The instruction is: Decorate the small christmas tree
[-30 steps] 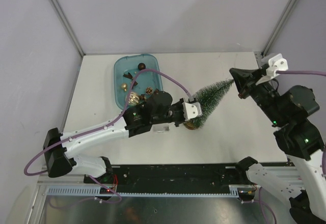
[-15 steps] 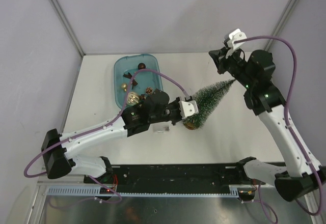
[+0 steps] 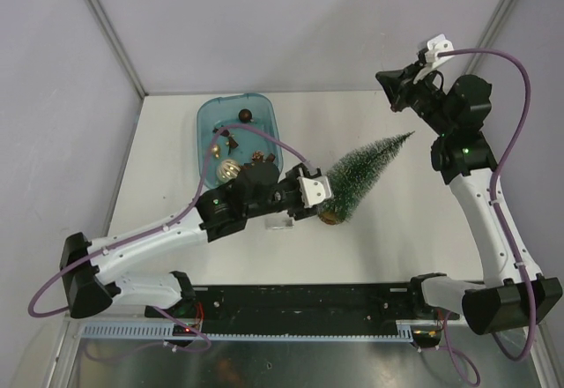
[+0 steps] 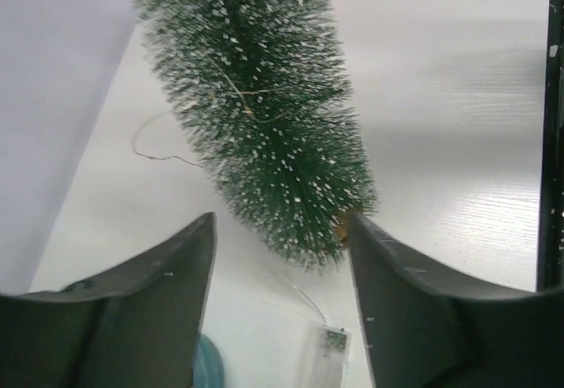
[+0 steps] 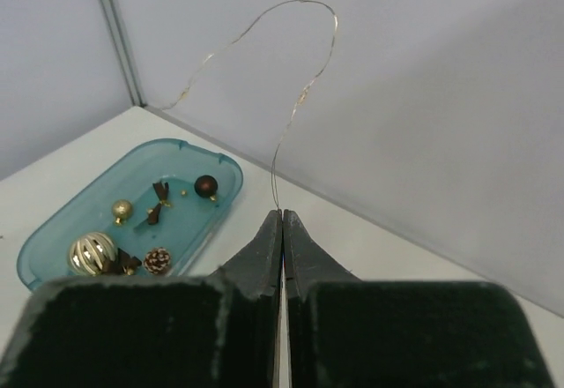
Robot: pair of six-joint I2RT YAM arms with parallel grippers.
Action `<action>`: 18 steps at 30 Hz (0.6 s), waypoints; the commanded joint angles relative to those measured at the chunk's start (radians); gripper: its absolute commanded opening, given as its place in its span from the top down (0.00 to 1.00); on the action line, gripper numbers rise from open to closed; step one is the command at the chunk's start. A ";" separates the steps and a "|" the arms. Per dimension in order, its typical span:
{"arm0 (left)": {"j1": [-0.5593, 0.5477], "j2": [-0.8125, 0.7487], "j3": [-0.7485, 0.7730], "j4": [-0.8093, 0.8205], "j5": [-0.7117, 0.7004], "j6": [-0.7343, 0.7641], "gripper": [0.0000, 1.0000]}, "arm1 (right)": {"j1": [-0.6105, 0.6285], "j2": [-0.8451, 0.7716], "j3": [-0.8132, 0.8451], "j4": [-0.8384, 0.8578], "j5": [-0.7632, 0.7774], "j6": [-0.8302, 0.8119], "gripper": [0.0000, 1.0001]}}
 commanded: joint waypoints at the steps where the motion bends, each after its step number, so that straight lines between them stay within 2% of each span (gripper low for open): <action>1: 0.003 -0.070 0.008 0.020 -0.005 0.050 0.27 | -0.038 0.018 -0.003 0.103 -0.117 0.100 1.00; 3: 0.003 -0.072 0.034 0.021 0.005 0.071 0.15 | -0.055 0.032 -0.006 0.115 -0.142 0.139 1.00; 7: 0.003 -0.001 0.155 0.021 0.016 0.068 0.02 | -0.099 0.040 -0.040 0.150 -0.191 0.217 1.00; 13: 0.001 0.133 0.339 0.041 0.068 0.019 0.01 | -0.141 -0.003 -0.148 0.224 -0.186 0.283 1.00; 18: 0.002 0.234 0.434 0.059 0.103 -0.047 0.00 | -0.171 -0.053 -0.246 0.283 -0.108 0.373 1.00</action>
